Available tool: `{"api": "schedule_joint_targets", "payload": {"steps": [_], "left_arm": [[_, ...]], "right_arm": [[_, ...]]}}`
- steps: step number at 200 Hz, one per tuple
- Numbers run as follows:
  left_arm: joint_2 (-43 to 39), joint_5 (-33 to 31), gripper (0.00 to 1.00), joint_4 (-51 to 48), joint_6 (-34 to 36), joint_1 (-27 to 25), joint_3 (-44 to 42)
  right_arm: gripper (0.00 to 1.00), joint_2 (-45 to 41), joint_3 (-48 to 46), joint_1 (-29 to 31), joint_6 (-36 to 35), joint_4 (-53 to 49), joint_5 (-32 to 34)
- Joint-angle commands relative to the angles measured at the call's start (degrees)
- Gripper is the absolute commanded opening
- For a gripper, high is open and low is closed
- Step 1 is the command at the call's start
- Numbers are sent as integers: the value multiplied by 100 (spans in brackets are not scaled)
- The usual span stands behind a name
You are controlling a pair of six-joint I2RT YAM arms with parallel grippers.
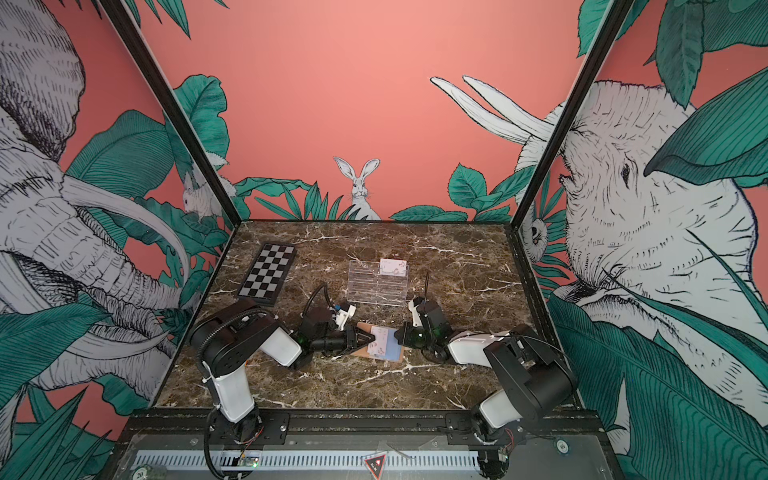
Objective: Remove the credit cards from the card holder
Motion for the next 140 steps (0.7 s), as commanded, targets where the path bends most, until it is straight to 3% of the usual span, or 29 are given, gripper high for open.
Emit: {"api": "schedule_joint_targets", "payload": {"steps": [1,58,93,121,140], "left_arm": [[132,14,32,251,-121,21,13],[205,104,28,185,-105,21,190],[300,159,17,107,-60,-46,314],[231,116,0,122,-41,-36,237],[73,48,0,-36,33,-5,171]], "right_arm": [[7,105,-31,67,-86,-412,107],[7,147,12,74,-78,-404,81],[6,173,38,78,-77,-403,75],[6,174,32,90,-76,-413,97],[6,162,52,94,-86,-452,92]]}}
